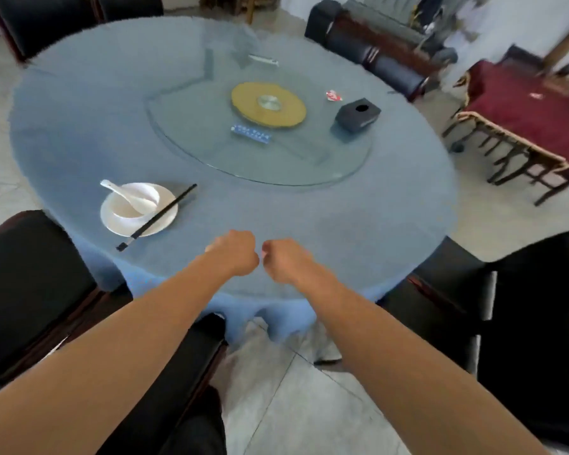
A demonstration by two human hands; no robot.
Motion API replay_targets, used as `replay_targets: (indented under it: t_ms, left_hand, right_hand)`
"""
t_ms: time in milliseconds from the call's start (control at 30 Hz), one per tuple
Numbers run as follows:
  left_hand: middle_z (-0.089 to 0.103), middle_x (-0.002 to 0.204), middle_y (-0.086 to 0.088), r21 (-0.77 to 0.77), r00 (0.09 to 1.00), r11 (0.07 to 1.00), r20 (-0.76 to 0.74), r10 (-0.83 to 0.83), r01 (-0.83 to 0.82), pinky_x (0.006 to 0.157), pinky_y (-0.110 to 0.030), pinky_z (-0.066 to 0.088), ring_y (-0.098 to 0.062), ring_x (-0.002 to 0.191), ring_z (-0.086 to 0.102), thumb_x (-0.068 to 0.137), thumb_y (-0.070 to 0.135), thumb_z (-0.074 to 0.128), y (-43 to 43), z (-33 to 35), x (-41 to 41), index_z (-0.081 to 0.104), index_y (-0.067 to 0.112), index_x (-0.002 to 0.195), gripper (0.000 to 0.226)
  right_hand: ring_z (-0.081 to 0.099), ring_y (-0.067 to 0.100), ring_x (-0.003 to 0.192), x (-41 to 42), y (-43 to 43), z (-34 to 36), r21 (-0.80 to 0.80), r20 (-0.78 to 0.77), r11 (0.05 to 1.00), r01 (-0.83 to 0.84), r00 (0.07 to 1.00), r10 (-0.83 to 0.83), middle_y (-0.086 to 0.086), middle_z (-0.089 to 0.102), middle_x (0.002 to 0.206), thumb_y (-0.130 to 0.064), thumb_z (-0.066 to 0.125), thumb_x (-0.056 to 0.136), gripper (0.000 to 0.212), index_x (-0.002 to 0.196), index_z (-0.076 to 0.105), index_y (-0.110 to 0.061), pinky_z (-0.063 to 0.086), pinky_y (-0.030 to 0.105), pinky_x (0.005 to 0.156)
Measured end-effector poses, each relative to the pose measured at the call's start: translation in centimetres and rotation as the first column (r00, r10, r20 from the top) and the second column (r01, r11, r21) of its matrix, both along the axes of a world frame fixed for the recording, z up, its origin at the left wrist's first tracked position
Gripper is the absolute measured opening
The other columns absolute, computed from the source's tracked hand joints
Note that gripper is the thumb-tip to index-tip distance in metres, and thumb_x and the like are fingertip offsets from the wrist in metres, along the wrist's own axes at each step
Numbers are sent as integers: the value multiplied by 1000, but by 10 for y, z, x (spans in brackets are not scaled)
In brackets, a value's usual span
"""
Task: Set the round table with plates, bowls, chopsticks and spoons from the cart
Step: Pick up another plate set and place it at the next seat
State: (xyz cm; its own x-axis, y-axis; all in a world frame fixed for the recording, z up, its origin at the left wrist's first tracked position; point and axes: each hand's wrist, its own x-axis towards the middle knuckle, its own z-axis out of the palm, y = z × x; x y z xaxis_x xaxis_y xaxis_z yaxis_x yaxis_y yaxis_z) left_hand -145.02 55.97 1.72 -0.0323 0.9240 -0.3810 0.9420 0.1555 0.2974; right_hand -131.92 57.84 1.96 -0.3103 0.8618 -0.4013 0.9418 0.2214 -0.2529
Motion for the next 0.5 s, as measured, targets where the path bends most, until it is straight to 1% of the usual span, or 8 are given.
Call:
replay_targets:
  t_ms: [67, 100, 167, 233, 300, 367, 433, 500]
  left_hand:
    - [64, 123, -20, -33, 972, 972, -35, -232, 231, 79, -34, 46, -38, 112, 62, 90, 15, 50, -28, 9, 72, 64, 7, 116, 31]
    - [65, 123, -19, -71, 930, 930, -35, -365, 362, 76, -32, 43, -36, 111, 63, 91, 16, 51, -44, 13, 110, 65, 7, 116, 31]
    - [68, 119, -15, -169, 806, 794, -3, -593, 584, 75, -29, 43, -32, 107, 64, 92, 20, 54, -75, 14, 192, 67, 8, 114, 28]
    - [70, 110, -15, -258, 647, 624, 7, -762, 737, 78, -33, 50, -32, 97, 66, 90, 17, 57, -109, 19, 272, 70, 7, 101, 20]
    - [66, 83, -12, -244, 463, 447, 12, -886, 861, 66, -36, 49, -28, 69, 60, 76, 21, 59, -153, 29, 342, 61, 11, 73, 11]
    - [57, 75, -8, -178, 290, 284, 9, -957, 942, 59, -33, 42, -23, 58, 49, 71, 26, 49, -196, 36, 397, 45, 15, 64, 14]
    - [64, 95, -13, -132, 139, 140, -13, -990, 981, 64, -33, 46, -27, 69, 57, 81, 19, 44, -236, 35, 436, 55, 10, 78, 14]
    - [65, 116, -18, -122, -33, -29, -25, -999, 992, 74, -31, 46, -35, 97, 63, 89, 12, 44, -272, 29, 465, 63, 4, 108, 28]
  right_hand:
    - [61, 37, 111, 70, -44, 6, -39, 44, 996, 79, 996, -77, 21, 65, 120, -11, 48, 90, 27, 111, 65, -8, 45, 32, 80]
    - [60, 37, 114, 107, -70, 9, -65, 75, 991, 118, 991, -113, 20, 64, 124, -13, 48, 92, 29, 116, 64, -8, 46, 34, 84]
    - [59, 36, 116, 186, -126, 16, -106, 142, 960, 260, 959, -244, 15, 63, 125, -19, 51, 95, 29, 119, 63, -10, 48, 38, 91]
    - [64, 35, 103, 263, -189, 23, -75, 160, 883, 463, 880, -448, 13, 67, 112, -22, 56, 91, 21, 108, 64, -12, 53, 39, 82]
    - [66, 34, 93, 325, -260, 31, -61, 182, 743, 666, 740, -648, 13, 68, 105, -21, 53, 90, 17, 100, 63, -11, 53, 36, 75]
    - [64, 34, 99, 371, -326, 33, -25, 197, 588, 808, 581, -790, 14, 67, 111, -19, 49, 93, 22, 107, 64, -8, 50, 35, 78]
    - [60, 32, 97, 396, -387, 31, -18, 192, 392, 920, 388, -901, 12, 63, 113, -20, 47, 95, 26, 114, 61, -9, 46, 33, 74]
    - [54, 29, 89, 400, -441, 27, -33, 184, 167, 985, 170, -968, 10, 57, 107, -22, 45, 95, 25, 113, 58, -9, 44, 35, 70]
